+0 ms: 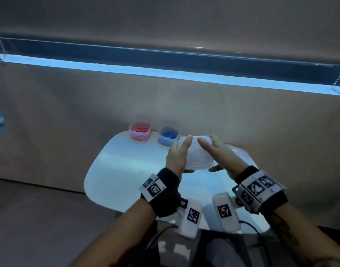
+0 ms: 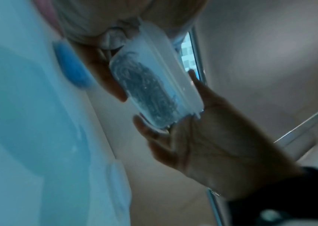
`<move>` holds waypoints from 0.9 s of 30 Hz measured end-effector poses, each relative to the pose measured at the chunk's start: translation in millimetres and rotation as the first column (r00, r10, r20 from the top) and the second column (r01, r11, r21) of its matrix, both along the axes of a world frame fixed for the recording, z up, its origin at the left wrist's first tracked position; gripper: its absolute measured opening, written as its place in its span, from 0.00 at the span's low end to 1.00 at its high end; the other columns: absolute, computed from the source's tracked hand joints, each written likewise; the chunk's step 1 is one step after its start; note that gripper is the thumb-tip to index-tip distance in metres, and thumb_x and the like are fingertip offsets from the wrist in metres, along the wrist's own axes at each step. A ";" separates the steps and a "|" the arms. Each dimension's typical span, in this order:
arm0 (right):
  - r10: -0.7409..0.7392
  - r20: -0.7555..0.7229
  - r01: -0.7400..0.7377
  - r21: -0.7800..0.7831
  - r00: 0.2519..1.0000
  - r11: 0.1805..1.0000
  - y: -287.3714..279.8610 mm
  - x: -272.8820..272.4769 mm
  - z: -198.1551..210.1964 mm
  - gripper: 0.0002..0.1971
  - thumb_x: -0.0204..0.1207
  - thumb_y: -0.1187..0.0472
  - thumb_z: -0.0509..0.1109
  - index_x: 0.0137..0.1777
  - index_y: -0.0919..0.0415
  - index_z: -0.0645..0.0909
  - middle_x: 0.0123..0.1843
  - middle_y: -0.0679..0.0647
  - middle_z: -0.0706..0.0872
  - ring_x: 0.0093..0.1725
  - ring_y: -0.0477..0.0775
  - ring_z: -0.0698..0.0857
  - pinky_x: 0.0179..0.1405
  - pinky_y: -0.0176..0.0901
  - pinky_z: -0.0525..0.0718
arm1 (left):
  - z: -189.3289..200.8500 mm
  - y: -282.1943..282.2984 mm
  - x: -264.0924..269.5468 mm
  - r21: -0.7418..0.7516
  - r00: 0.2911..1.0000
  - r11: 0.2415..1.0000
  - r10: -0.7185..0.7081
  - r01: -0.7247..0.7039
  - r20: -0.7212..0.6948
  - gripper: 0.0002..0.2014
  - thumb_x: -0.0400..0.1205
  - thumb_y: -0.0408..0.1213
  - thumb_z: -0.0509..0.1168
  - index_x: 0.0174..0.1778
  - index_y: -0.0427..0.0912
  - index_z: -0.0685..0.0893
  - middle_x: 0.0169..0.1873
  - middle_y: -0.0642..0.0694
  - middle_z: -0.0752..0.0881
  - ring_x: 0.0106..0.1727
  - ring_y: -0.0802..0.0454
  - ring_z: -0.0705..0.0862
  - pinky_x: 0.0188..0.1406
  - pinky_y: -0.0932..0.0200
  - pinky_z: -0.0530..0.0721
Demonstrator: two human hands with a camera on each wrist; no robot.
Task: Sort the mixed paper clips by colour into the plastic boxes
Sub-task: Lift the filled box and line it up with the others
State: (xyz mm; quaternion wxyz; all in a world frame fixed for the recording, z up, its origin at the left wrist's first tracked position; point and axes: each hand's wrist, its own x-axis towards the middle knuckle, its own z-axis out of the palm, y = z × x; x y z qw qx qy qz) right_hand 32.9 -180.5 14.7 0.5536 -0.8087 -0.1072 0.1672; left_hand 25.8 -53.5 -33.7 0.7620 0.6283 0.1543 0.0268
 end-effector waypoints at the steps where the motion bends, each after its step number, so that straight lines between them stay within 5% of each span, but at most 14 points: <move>1: 0.046 -0.014 -0.047 -0.078 0.999 0.996 1.6 7.7 3.3 0.13 0.80 0.44 0.59 0.60 0.48 0.71 0.51 0.47 0.82 0.48 0.47 0.83 0.37 0.42 0.83 | -0.4 4.7 9.8 0.015 1.000 1.000 0.019 -0.018 -0.022 0.25 0.80 0.58 0.60 0.65 0.43 0.74 0.60 0.40 0.80 0.55 0.41 0.83 0.25 0.58 0.83; 3: 0.116 -0.059 -0.123 -0.143 0.992 0.982 8.5 22.9 7.1 0.11 0.81 0.47 0.60 0.60 0.46 0.73 0.51 0.48 0.83 0.45 0.47 0.82 0.35 0.40 0.82 | 0.7 15.1 27.5 0.052 0.996 0.998 -0.041 0.045 -0.082 0.27 0.82 0.59 0.56 0.67 0.42 0.72 0.62 0.39 0.79 0.55 0.41 0.82 0.24 0.58 0.83; 5: 0.072 -0.099 -0.084 -0.129 0.993 0.988 19.6 41.8 -1.3 0.14 0.82 0.50 0.61 0.64 0.51 0.74 0.50 0.52 0.83 0.40 0.48 0.82 0.32 0.38 0.81 | 3.8 26.8 37.7 0.116 0.981 0.984 -0.116 0.135 -0.156 0.27 0.84 0.59 0.49 0.70 0.42 0.70 0.60 0.43 0.78 0.55 0.45 0.81 0.38 0.56 0.82; 7: -0.095 -0.152 0.081 -0.101 0.984 0.992 30.0 64.7 -13.1 0.20 0.81 0.52 0.63 0.68 0.61 0.73 0.53 0.58 0.80 0.39 0.53 0.82 0.32 0.43 0.83 | 2.8 41.4 45.9 0.344 0.978 0.924 -0.114 0.168 -0.172 0.25 0.84 0.59 0.48 0.67 0.43 0.70 0.58 0.45 0.77 0.60 0.44 0.79 0.53 0.52 0.77; 10: -0.318 -0.077 0.287 -0.271 0.945 0.919 36.7 100.0 -35.2 0.35 0.74 0.50 0.71 0.72 0.71 0.66 0.66 0.66 0.77 0.58 0.69 0.82 0.53 0.63 0.84 | -0.8 66.2 54.9 0.601 0.984 0.781 -0.094 0.167 -0.152 0.22 0.85 0.51 0.56 0.66 0.37 0.74 0.62 0.38 0.80 0.59 0.42 0.81 0.51 0.53 0.78; 12: -0.367 -0.011 0.336 -0.381 0.930 0.861 40.1 113.8 -42.8 0.39 0.72 0.47 0.73 0.73 0.72 0.63 0.70 0.70 0.75 0.66 0.70 0.78 0.62 0.60 0.80 | -3.1 80.4 58.5 0.569 0.976 0.797 -0.120 0.203 -0.180 0.23 0.82 0.46 0.63 0.68 0.35 0.74 0.63 0.39 0.79 0.54 0.45 0.80 0.41 0.58 0.77; 15: -0.403 0.053 0.386 -0.426 0.914 0.819 45.5 124.9 -45.1 0.35 0.77 0.48 0.67 0.74 0.72 0.61 0.71 0.70 0.74 0.69 0.68 0.76 0.61 0.53 0.76 | -9.3 96.2 70.1 0.731 0.990 0.672 -0.014 0.115 -0.143 0.31 0.73 0.44 0.75 0.69 0.36 0.72 0.66 0.38 0.76 0.62 0.43 0.78 0.57 0.52 0.79; 18: -0.368 0.072 0.358 -0.464 0.927 0.811 42.8 131.2 -42.5 0.32 0.81 0.48 0.61 0.74 0.73 0.61 0.72 0.71 0.73 0.70 0.68 0.75 0.61 0.51 0.75 | -12.6 89.6 77.0 0.886 0.984 0.450 0.077 0.109 -0.161 0.47 0.65 0.53 0.79 0.75 0.42 0.64 0.69 0.38 0.69 0.68 0.41 0.74 0.62 0.48 0.77; 20: -0.320 0.109 0.330 -0.498 0.941 0.802 28.2 129.3 -34.8 0.32 0.81 0.47 0.61 0.73 0.73 0.63 0.71 0.71 0.73 0.69 0.69 0.76 0.63 0.54 0.76 | -14.8 80.4 81.8 0.912 0.975 0.378 0.084 0.159 -0.205 0.57 0.62 0.61 0.77 0.80 0.45 0.54 0.75 0.37 0.63 0.74 0.39 0.69 0.65 0.45 0.75; 23: -0.205 0.189 0.279 -0.601 0.960 0.749 -12.6 123.6 -30.1 0.30 0.79 0.52 0.65 0.74 0.70 0.65 0.73 0.68 0.73 0.71 0.67 0.73 0.68 0.54 0.75 | -16.3 69.8 89.6 0.885 0.954 0.398 0.072 0.241 -0.292 0.61 0.62 0.65 0.74 0.82 0.46 0.44 0.80 0.35 0.54 0.79 0.37 0.62 0.70 0.44 0.71; 27: 0.070 -0.049 -0.075 -0.896 0.996 0.439 -60.4 111.3 -52.2 0.45 0.69 0.42 0.74 0.80 0.59 0.58 0.80 0.62 0.63 0.77 0.64 0.66 0.73 0.57 0.70 | -16.3 64.4 99.3 0.883 0.962 0.428 0.091 0.195 -0.256 0.51 0.68 0.61 0.72 0.78 0.38 0.55 0.69 0.35 0.71 0.67 0.38 0.76 0.55 0.49 0.79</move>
